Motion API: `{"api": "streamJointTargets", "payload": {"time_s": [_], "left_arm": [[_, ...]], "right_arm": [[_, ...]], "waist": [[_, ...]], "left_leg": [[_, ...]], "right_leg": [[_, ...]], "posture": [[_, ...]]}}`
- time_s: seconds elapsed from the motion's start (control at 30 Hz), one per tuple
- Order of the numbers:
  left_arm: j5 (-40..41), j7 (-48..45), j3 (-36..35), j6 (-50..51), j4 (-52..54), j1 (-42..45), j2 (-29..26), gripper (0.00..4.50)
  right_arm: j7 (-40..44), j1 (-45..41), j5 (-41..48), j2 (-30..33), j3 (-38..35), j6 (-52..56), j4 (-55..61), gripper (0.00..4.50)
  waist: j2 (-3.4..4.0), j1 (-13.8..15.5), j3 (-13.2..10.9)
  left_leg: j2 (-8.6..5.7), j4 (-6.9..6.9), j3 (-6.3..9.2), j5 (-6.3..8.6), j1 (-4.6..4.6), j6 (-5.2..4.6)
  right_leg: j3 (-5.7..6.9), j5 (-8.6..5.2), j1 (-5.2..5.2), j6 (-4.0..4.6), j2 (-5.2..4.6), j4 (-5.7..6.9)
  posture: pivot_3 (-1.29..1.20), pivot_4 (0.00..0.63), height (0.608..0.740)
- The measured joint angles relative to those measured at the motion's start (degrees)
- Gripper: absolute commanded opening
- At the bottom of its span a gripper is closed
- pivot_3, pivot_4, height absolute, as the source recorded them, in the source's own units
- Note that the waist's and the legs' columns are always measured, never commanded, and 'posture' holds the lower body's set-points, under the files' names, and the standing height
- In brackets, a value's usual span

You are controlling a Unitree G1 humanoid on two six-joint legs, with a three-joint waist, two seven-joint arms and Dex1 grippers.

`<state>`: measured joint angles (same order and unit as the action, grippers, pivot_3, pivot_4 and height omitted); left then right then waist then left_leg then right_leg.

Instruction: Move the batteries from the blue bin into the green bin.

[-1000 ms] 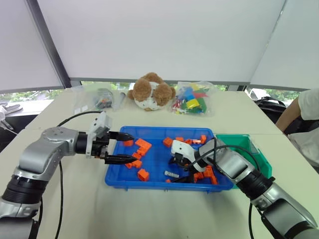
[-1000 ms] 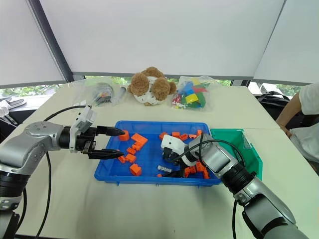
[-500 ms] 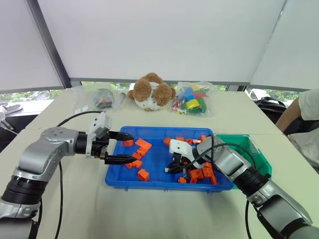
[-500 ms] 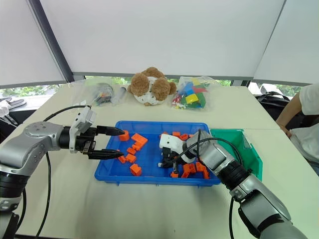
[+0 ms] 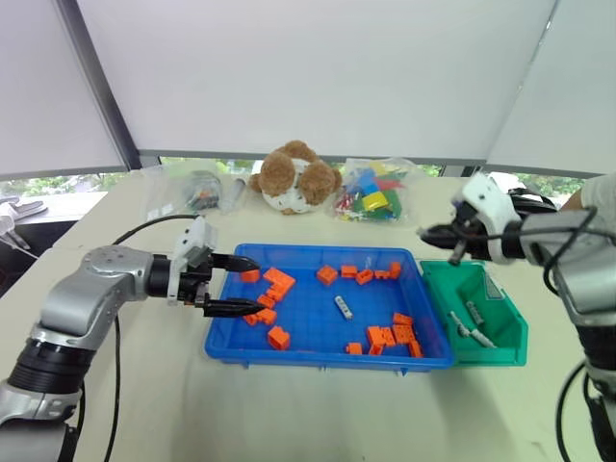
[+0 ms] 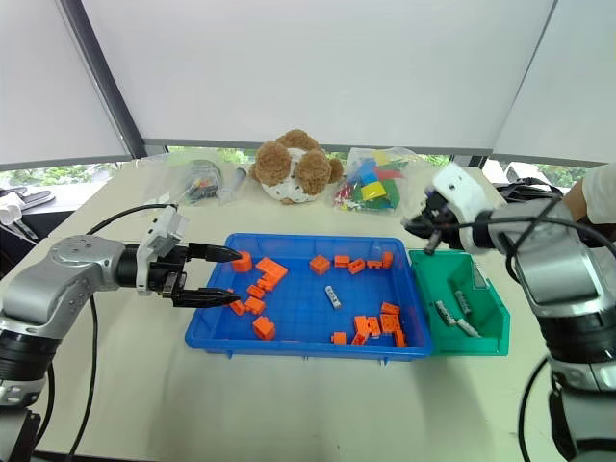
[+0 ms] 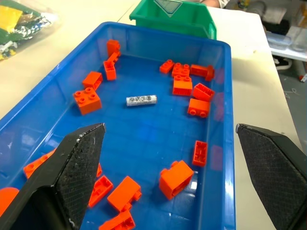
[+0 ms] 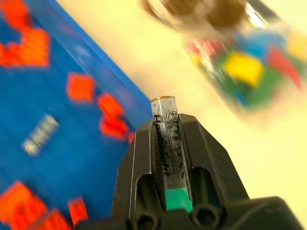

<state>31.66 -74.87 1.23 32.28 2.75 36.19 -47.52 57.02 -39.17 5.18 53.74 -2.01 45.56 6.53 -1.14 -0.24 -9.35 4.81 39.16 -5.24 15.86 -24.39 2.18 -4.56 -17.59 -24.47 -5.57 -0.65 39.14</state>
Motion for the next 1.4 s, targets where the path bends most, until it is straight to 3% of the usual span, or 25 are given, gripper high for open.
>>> {"api": "streamJointTargets", "payload": {"time_s": [0.17, 0.2, 0.43, 0.6, 0.77, 0.93, 1.03, 1.4], "left_arm": [[-0.45, -0.27, 0.23, -0.29, -0.73, 0.46, 0.66, 4.5], [-0.56, -0.39, 0.23, -0.35, -0.85, 0.5, 0.69, 4.5], [-1.19, -0.56, 0.23, -0.47, -1.16, 0.67, 1.06, 4.5], [-1.2, -0.5, 0.18, -0.44, -1.16, 0.65, 1.05, 4.5], [-1.2, -0.38, 0.23, -0.41, -1.12, 1.22, 1.42, 4.5], [-1.21, 0.1, 0.12, -0.15, -0.86, 1.55, 1.31, 4.5], [-1.17, 0.24, 0.08, -0.11, -0.1, 1.5, 1.24, 4.5], [-0.98, 1.74, -0.4, -0.01, 1.68, 0.18, 0.53, 4.5]], "right_arm": [[-2.04, 10.24, 0.2, 3.97, -3.56, 1.53, -0.39, 0.03], [-2.47, 11.93, 0.2, 4.23, -4.25, 1.6, -0.41, 1.03], [-4.48, 14.28, 1.88, 4.24, -5.45, 2.21, -1.57, 4.32], [-4.85, 8.96, 4.37, 3.48, -4.93, 3.86, -0.66, 4.42], [-6.09, -1.12, 8.69, -5.15, 0.65, 8.77, 6.85, 4.42], [-13.15, -0.99, 9.53, -17.46, 9.63, 16.53, 8.07, 4.42], [-17.82, 0.36, 8.78, -20.89, 13.47, 19.81, 8.17, 4.42], [-29.38, 3.85, 6.83, -30.01, 14.09, 23.03, 3.76, 4.42]], "waist": [[0.01, -0.57, 0.0], [0.01, -0.62, 0.0], [0.02, -0.55, 0.0], [0.04, -0.69, -0.01], [0.04, -0.8, 0.0], [0.04, -0.17, 0.0], [0.04, -0.17, 0.0], [0.03, -0.66, 0.0]], "left_leg": [[-0.01, -0.02, 0.0, 0.0, -0.01, 0.0], [0.0, -0.01, 0.0, 0.0, 0.01, 0.0], [0.0, 0.0, -0.01, 0.0, 0.01, 0.01], [0.0, 0.0, -0.02, 0.0, 0.01, 0.01], [0.03, -0.03, 0.15, 0.0, 0.01, 0.01], [-0.04, 0.04, 0.13, -0.01, -0.1, 0.02], [-0.05, 0.03, 0.13, -0.02, -0.1, 0.03], [-0.03, 0.0, 0.16, -0.02, -0.07, 0.03]], "right_leg": [[-0.03, 0.0, -0.02, 0.0, -0.01, 0.01], [-0.03, 0.0, -0.02, 0.0, 0.01, 0.02], [-0.04, 0.0, -0.02, 0.0, 0.01, 0.02], [-0.05, 0.0, -0.03, 0.0, 0.0, 0.03], [-0.01, 0.0, -0.05, 0.0, 0.09, 0.08], [-0.01, 0.0, -0.04, 0.0, -0.02, 0.07], [-0.01, 0.0, -0.05, 0.0, -0.03, 0.07], [0.0, 0.0, -0.06, -0.01, 0.02, 0.08]], "posture": [[0.0, 0.15, 0.733], [0.0, 0.15, 0.733], [0.0, 0.15, 0.733], [0.0, 0.15, 0.733], [0.0, 0.15, 0.733], [0.0, 0.15, 0.733], [0.0, 0.15, 0.733], [0.0, 0.15, 0.733]]}}
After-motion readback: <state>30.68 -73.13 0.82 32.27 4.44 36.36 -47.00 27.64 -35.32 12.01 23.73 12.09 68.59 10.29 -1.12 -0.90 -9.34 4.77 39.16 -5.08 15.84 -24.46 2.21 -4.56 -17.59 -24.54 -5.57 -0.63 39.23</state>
